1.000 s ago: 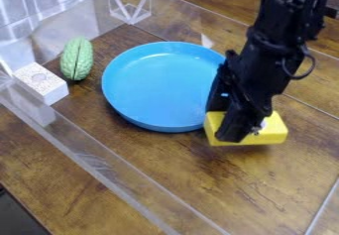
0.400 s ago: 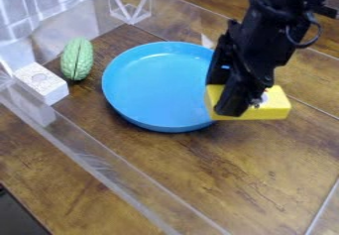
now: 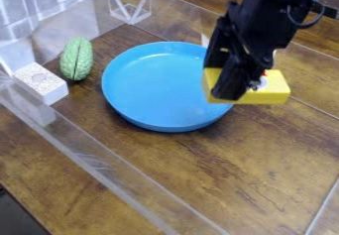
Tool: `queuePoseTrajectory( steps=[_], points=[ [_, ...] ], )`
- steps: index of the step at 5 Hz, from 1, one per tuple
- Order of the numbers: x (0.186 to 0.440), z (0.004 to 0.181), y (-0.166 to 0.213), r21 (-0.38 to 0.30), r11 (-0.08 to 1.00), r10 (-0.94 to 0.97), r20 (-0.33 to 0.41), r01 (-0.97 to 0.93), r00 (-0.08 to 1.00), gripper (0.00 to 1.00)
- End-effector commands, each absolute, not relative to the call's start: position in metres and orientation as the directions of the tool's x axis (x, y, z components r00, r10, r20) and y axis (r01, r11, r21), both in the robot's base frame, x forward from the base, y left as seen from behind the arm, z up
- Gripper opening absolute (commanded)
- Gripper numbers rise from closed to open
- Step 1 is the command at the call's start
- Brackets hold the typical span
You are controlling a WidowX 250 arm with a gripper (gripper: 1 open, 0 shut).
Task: Put the yellow brick in the blue tray
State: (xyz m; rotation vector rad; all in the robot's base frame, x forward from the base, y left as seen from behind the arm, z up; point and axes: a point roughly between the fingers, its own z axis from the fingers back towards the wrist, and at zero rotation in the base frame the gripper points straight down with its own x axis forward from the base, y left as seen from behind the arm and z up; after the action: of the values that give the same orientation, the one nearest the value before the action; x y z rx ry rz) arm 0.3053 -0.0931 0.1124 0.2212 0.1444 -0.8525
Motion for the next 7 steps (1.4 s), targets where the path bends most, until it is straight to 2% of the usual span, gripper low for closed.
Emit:
queuePoseTrajectory(
  steps=[1,7],
  points=[
    [0.313,0.151,-0.09,0.195,0.645,-0.733,-0.116,0.739,0.671,0.0],
    [0.321,0.171,-0.071,0.221,0.644,-0.721,-0.143,0.732,0.678,0.0]
  ],
)
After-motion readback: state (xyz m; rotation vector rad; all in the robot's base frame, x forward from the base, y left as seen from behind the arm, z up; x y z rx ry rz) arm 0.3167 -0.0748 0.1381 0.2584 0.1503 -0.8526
